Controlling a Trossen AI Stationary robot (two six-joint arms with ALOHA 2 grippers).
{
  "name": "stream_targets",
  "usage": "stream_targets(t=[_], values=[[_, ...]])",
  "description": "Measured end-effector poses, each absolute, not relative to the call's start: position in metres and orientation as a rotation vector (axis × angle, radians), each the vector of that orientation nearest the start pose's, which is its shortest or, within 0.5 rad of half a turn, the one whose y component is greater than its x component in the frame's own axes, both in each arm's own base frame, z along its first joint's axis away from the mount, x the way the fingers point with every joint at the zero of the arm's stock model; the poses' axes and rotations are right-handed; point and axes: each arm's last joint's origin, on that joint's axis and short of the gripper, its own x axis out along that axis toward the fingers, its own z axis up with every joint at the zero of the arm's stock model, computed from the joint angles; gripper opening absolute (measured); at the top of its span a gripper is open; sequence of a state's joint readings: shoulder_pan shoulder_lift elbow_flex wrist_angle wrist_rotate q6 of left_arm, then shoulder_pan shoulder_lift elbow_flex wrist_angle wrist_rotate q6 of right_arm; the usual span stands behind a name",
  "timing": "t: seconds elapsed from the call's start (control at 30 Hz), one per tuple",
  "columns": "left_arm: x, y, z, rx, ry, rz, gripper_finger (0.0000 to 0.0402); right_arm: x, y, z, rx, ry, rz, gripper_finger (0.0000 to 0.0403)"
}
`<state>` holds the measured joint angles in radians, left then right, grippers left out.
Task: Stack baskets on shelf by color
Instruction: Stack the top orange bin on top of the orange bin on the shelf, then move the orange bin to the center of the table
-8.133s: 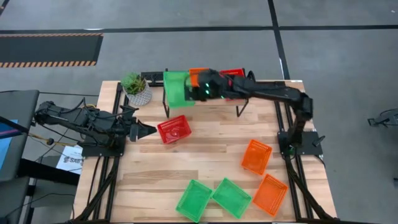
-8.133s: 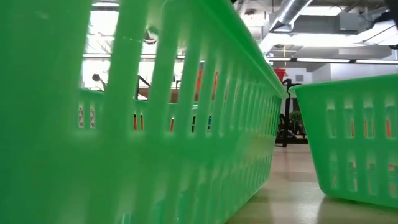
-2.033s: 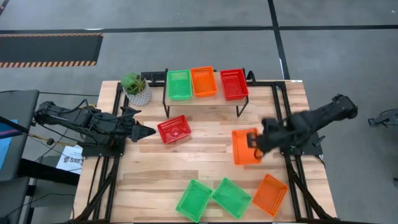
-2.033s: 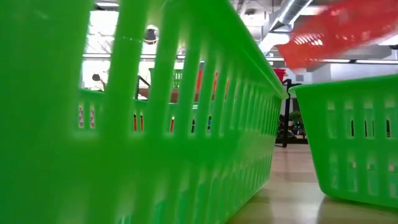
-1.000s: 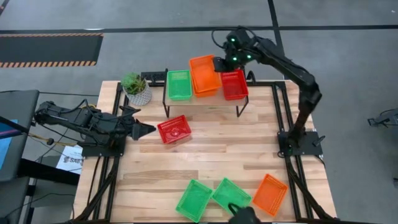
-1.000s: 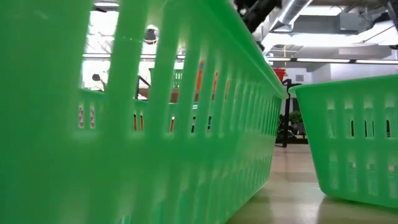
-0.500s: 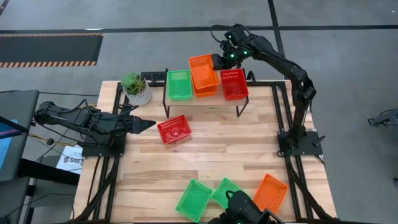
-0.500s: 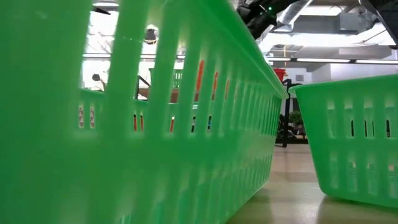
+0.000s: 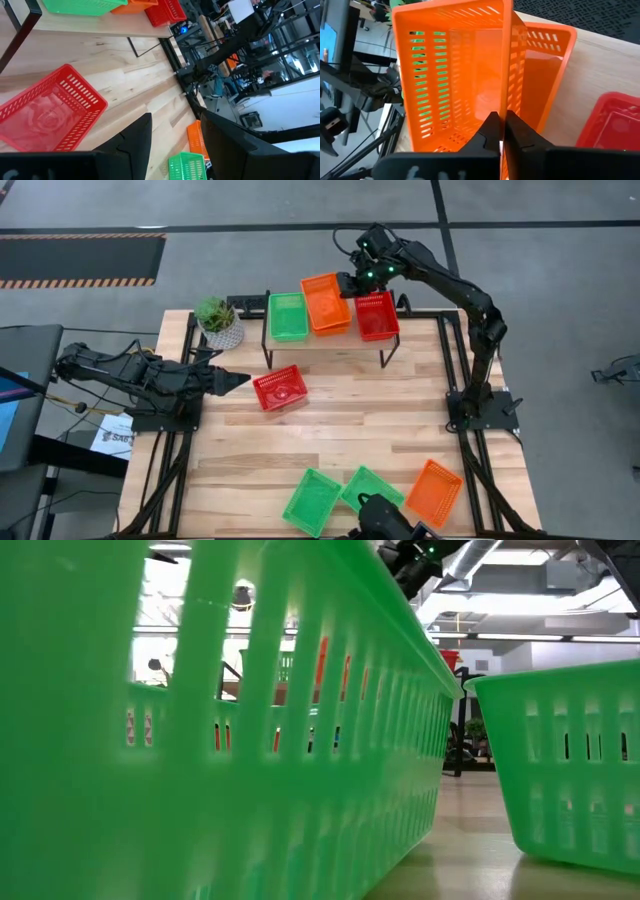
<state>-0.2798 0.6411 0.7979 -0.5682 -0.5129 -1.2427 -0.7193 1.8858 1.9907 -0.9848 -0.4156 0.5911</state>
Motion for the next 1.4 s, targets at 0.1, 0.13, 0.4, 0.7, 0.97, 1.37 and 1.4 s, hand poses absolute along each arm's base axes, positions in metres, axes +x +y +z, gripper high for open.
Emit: stream_targets(t=[0.1, 0.13, 0.4, 0.7, 0.97, 1.37, 1.4], values=[[0.1253, -0.0212, 0.3217, -1.062, 0.184, 0.428, 0.0158, 0.3079, -0.2544, 0.3672, 1.033, 0.654, -0.510, 0.0036], [0.1253, -0.0212, 0.3217, -1.062, 0.184, 0.428, 0.0158, 0.3079, -0.2544, 0.3672, 1.034, 0.654, -0.511, 0.0043], [0.1253, -0.0212, 0.3217, -1.062, 0.184, 0.428, 0.0158, 0.3076, -0.2545, 0.3671, 1.036, 0.655, -0.512, 0.0066], [0.1253, -0.0212, 0.3217, -1.062, 0.184, 0.428, 0.0158, 0.3074, -0.2543, 0.3674, 1.014, 0.659, -0.501, 0.0067], [0.1253, -0.0212, 0.3217, -1.062, 0.184, 0.428, 0.0158, 0.3074, -0.2543, 0.3675, 0.977, 0.666, -0.484, 0.0068], [0.1253, -0.0212, 0.3217, -1.061, 0.184, 0.428, 0.0158, 0.3072, -0.2541, 0.3673, 0.971, 0.671, -0.481, 0.0126], [0.1253, -0.0212, 0.3217, -1.062, 0.184, 0.428, 0.0158, 0.3072, -0.2540, 0.3673, 0.972, 0.671, -0.481, 0.0137]])
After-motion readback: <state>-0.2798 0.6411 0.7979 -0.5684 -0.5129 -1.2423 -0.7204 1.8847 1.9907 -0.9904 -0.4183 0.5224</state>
